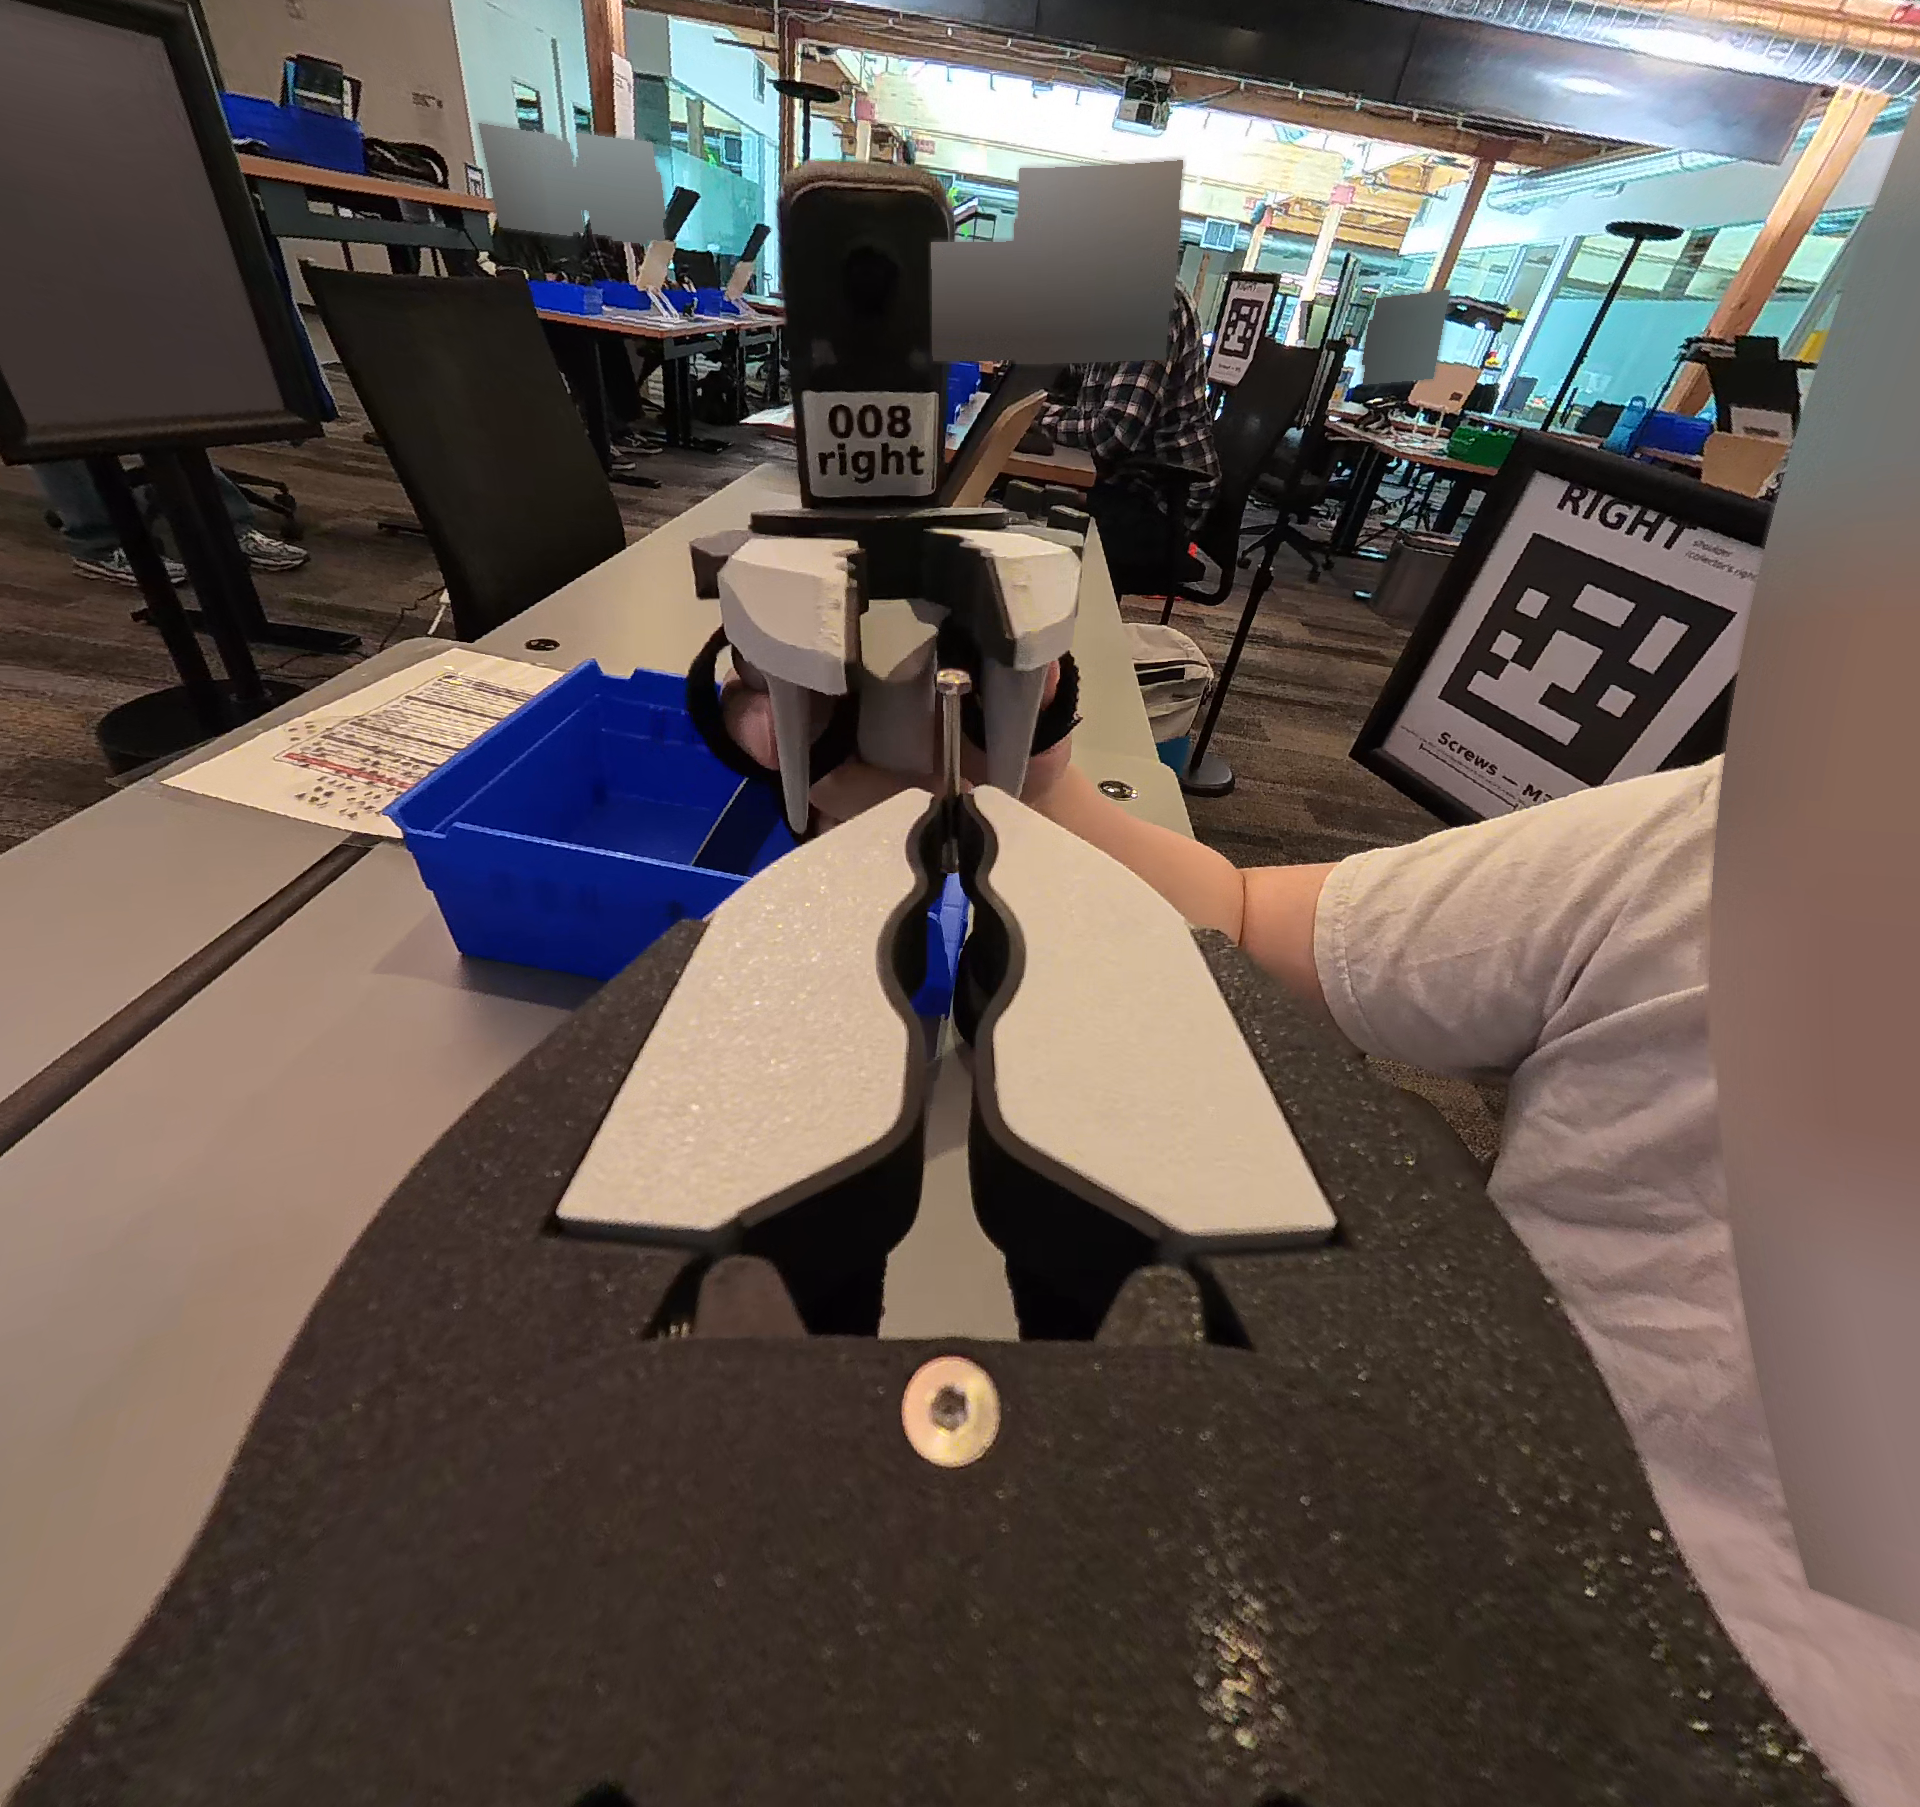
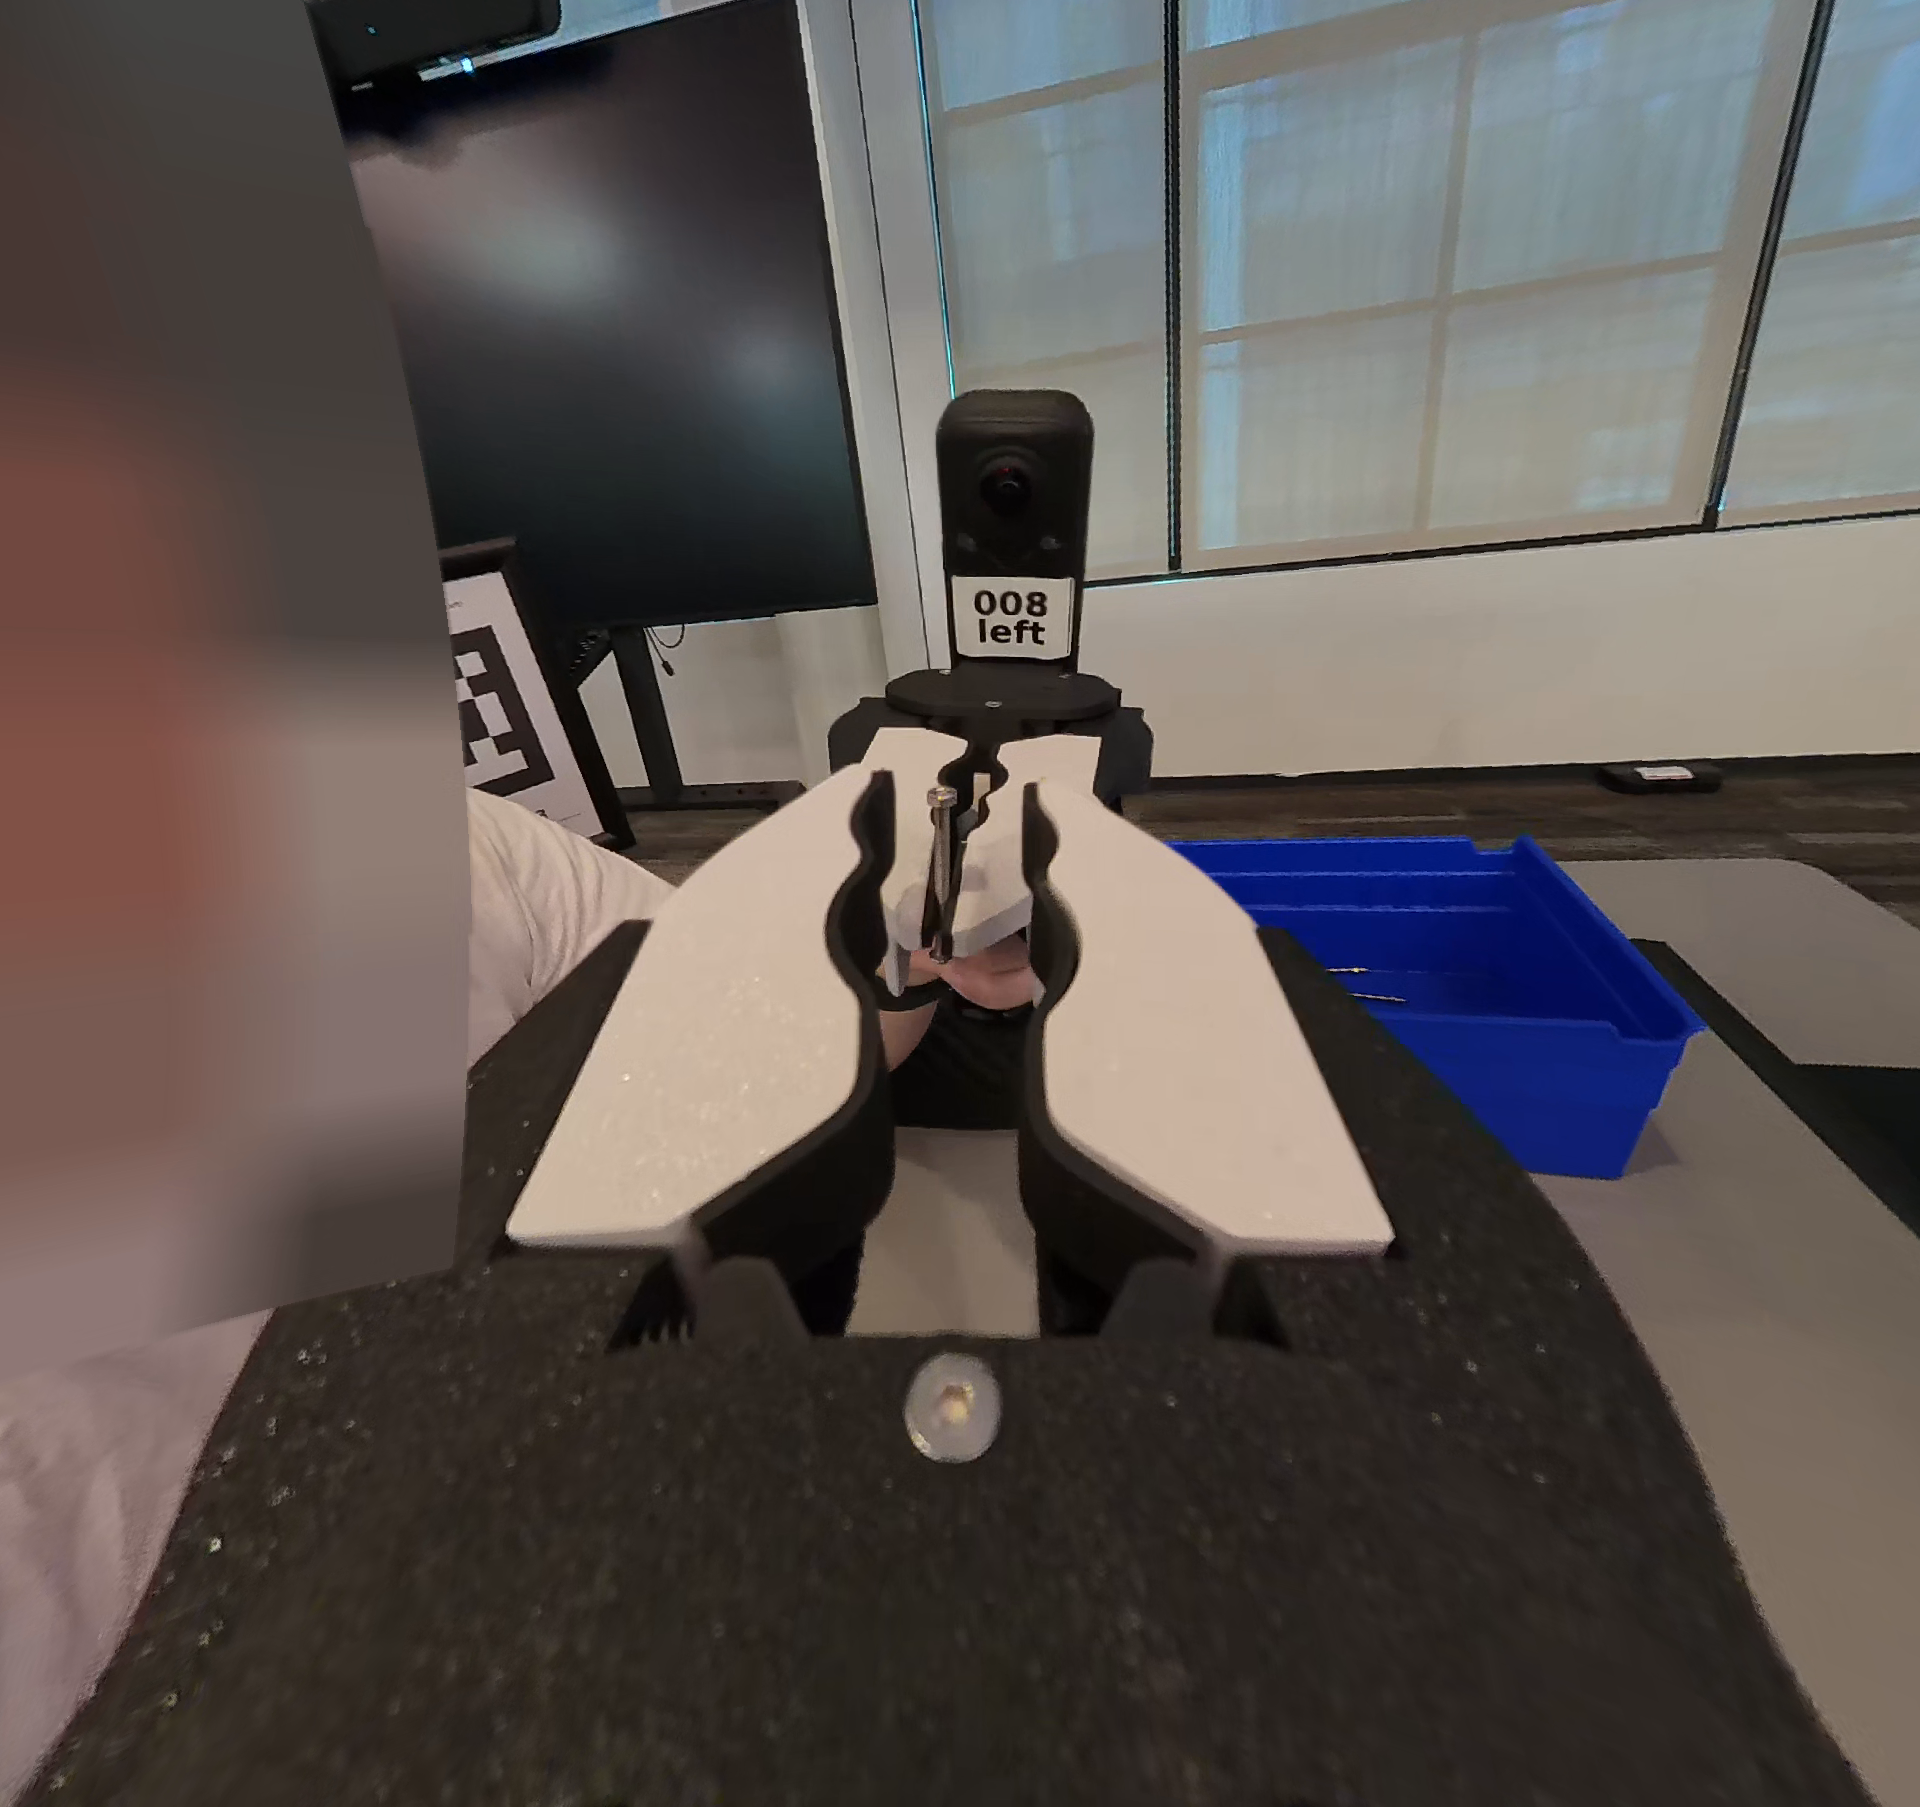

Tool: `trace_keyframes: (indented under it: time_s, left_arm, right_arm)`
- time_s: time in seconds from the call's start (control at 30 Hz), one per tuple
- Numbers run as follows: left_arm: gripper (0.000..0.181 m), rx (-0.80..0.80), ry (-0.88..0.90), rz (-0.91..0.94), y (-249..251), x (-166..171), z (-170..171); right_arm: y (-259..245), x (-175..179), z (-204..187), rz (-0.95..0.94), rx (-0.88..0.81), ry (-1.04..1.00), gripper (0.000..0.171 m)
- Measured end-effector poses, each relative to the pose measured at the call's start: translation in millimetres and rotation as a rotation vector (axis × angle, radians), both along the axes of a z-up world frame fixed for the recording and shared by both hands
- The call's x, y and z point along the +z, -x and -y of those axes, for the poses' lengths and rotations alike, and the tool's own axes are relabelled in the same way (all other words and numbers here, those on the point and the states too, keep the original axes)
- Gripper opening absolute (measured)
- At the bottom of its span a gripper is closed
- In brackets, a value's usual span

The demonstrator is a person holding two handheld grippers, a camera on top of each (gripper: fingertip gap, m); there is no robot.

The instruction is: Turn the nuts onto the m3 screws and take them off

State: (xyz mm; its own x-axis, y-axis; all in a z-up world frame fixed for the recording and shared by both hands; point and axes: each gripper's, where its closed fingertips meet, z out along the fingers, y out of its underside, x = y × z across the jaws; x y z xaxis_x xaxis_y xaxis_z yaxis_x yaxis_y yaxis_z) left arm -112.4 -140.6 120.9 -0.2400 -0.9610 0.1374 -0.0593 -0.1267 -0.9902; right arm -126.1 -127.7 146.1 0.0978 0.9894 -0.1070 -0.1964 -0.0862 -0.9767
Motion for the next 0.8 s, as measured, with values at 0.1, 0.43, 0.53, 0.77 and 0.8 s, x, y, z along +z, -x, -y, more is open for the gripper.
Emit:
trace_keyframes:
  time_s: [0.1, 0.43, 0.53, 0.77, 0.8]
  left_arm:
    - [0.002, 0.001, -0.002, 0.0, 0.2, 0.4, 0.1]
    - [0.002, 0.018, -0.014, -0.003, -0.6, -0.8, -1.9]
    - [0.002, 0.016, -0.016, -0.004, -1.0, -1.1, -1.0]
    - [0.002, 0.016, -0.013, -0.001, 0.1, 0.0, -1.9]
    - [0.002, 0.014, -0.012, -0.002, 0.1, -0.1, -1.5]
  right_arm:
    - [-0.9, -0.7, -0.3, 0.02, -0.02, -0.019, 0.021]
    - [3.4, -4.7, -3.9, 0.096, -0.124, -0.083, 0.019]
    - [3.3, -5.5, -4.9, 0.09, -0.116, -0.072, 0.019]
    - [-0.8, -5.1, -5.8, 0.08, -0.101, -0.059, 0.019]
    - [-0.6, -4.4, -4.9, 0.075, -0.095, -0.059, 0.019]
